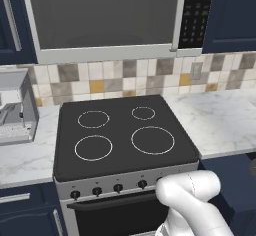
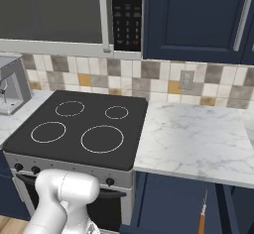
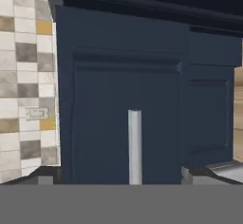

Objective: Take the pizza cutter from the drawer on the right and place it on the dining counter for cutting.

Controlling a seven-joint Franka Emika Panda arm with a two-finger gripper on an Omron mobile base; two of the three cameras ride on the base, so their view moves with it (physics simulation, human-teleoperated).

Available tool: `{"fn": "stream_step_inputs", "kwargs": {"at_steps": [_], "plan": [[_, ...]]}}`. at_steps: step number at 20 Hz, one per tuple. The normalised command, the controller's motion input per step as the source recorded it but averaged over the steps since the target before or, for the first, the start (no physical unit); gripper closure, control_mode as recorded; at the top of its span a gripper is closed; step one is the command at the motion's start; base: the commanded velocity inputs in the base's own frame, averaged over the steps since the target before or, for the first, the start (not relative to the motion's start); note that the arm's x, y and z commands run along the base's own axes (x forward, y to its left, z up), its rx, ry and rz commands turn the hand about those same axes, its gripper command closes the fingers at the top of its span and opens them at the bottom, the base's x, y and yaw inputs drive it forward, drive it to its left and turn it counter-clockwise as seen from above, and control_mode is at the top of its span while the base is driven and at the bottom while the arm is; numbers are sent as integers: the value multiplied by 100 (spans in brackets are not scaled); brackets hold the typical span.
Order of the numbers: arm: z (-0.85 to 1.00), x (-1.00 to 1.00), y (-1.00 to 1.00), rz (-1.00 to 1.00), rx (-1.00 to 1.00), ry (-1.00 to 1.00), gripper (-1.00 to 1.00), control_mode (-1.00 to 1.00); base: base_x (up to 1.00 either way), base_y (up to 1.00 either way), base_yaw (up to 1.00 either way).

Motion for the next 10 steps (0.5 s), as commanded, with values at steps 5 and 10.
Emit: {"fn": "stream_step_inputs", "kwargs": {"at_steps": [5,10], "plan": [[90,-51,0,0,0,0,-100,-100,0,0,0],[93,-49,0,-1,0,0,-100,-100,0,0,0]]}}
